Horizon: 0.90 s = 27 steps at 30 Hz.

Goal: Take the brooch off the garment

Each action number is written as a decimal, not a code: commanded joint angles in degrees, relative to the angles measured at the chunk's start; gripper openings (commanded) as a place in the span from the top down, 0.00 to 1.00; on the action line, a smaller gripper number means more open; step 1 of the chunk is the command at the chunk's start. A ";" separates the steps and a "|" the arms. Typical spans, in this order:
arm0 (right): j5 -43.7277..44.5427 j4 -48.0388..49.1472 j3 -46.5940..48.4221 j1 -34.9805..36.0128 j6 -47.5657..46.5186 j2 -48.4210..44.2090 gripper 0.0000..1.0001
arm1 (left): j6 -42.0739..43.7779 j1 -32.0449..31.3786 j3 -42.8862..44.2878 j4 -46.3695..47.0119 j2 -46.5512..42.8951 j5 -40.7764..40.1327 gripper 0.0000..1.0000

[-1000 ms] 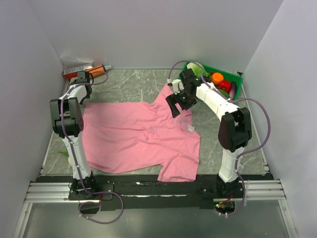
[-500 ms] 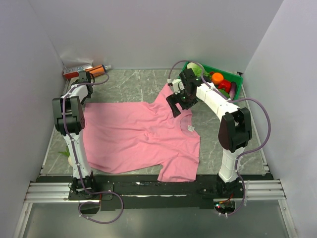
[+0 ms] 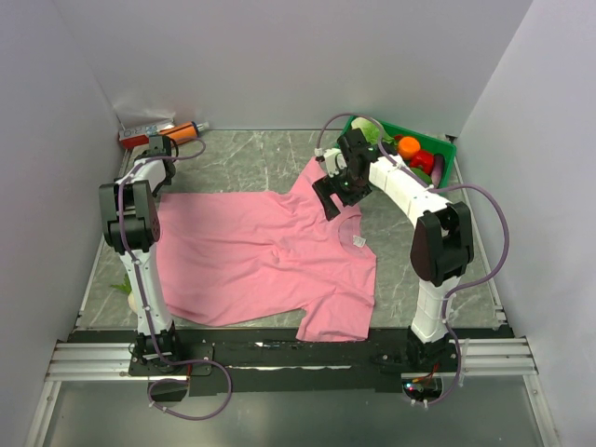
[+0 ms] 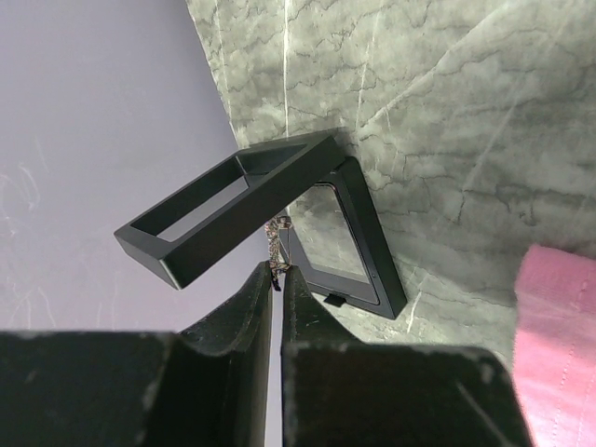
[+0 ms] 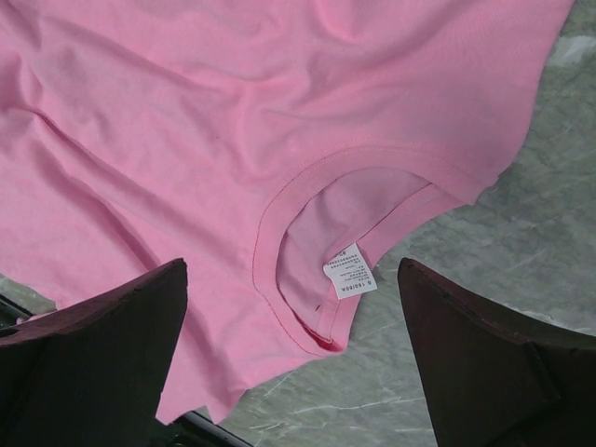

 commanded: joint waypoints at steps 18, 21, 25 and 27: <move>1.12 0.53 1.14 -0.25 -0.87 -1.21 0.00 | 1.90 0.11 0.81 0.58 1.08 -1.99 0.99; 1.39 0.53 0.53 -0.16 -1.04 -1.56 0.00 | 0.58 0.20 1.68 -1.26 1.43 -0.85 0.99; 1.47 0.45 0.35 -0.16 -1.13 -1.73 0.00 | -0.65 0.20 2.39 -2.49 2.31 -0.06 0.99; 1.65 0.45 0.52 -0.25 -1.22 -1.56 0.00 | -1.09 0.12 3.53 -4.24 2.83 0.21 0.98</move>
